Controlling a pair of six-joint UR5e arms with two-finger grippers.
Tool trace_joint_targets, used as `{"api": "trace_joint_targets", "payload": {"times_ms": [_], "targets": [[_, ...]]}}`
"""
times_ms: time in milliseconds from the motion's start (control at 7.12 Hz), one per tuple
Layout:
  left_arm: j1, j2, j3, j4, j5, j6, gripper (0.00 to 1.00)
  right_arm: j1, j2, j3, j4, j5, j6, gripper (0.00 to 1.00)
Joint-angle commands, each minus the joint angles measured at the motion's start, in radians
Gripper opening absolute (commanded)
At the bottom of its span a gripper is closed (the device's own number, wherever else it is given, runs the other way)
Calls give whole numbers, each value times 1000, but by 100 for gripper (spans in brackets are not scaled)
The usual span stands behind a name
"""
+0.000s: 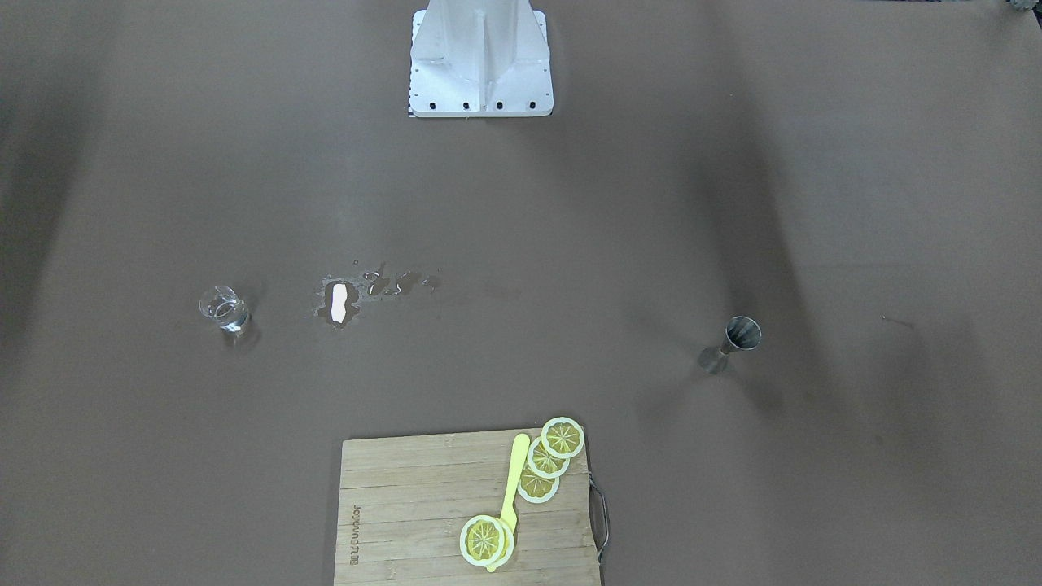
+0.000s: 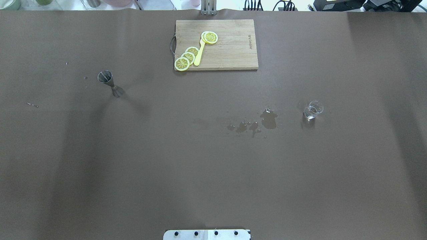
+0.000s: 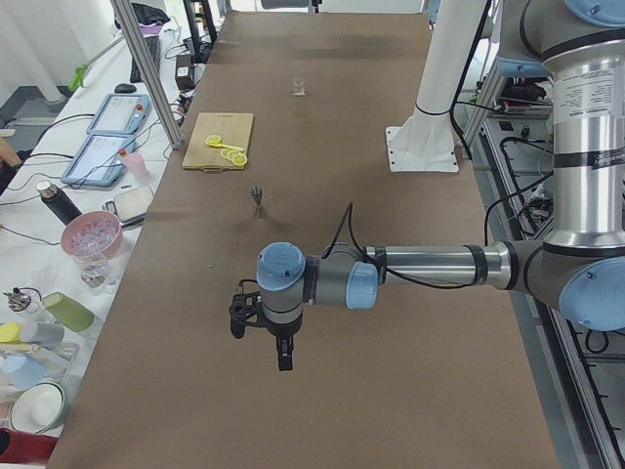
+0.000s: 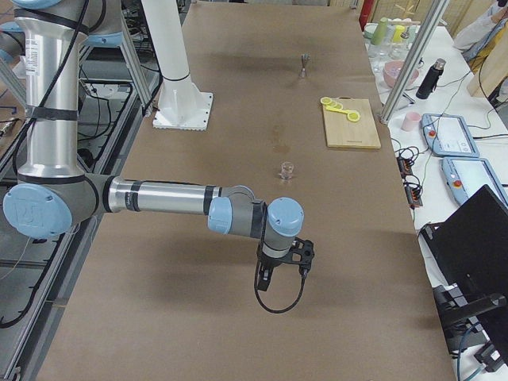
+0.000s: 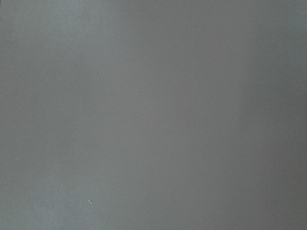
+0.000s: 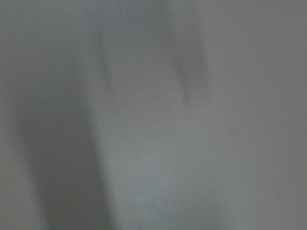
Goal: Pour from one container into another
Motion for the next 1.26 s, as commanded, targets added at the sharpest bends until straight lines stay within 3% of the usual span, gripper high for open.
{"api": "trace_joint_targets", "payload": {"times_ms": [0,1123], "targets": [[4,-3,2,-3,2,-24,99,0,0,0,0,0,1,100],[13,-6,-3,-4,-7,-69,99,0,0,2,0,2,-2,100]]}}
